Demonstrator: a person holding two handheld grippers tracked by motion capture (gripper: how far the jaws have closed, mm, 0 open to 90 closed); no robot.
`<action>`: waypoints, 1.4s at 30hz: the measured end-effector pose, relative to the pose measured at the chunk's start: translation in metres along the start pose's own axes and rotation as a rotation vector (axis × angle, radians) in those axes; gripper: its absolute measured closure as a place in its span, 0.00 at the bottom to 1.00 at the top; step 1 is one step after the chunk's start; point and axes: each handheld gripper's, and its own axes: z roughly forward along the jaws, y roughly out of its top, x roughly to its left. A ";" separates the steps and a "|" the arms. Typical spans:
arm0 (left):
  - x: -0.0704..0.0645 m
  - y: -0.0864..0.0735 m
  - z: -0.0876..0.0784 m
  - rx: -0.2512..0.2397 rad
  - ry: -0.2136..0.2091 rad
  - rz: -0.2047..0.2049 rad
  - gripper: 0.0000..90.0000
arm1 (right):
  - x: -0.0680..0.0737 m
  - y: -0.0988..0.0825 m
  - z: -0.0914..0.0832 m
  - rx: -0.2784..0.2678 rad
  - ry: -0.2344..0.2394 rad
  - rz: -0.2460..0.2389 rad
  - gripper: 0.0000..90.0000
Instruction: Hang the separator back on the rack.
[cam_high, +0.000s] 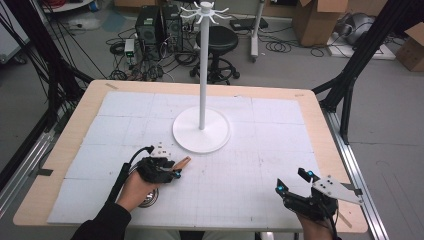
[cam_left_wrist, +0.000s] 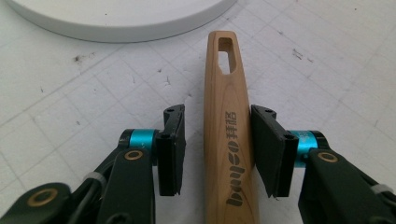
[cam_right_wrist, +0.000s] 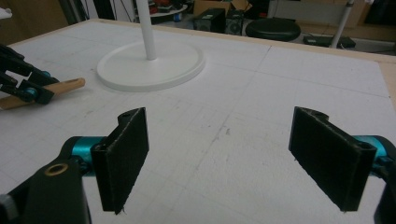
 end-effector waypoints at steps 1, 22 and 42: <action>-0.001 0.000 0.000 -0.001 0.007 0.006 0.65 | 0.000 0.000 0.000 0.000 0.000 0.001 0.21; -0.006 0.002 0.000 0.015 0.058 -0.020 0.75 | -0.001 0.000 -0.001 0.001 -0.003 0.004 0.21; -0.022 0.002 -0.060 -0.275 -0.138 -0.025 0.75 | 0.004 0.002 0.001 -0.029 0.125 0.013 0.20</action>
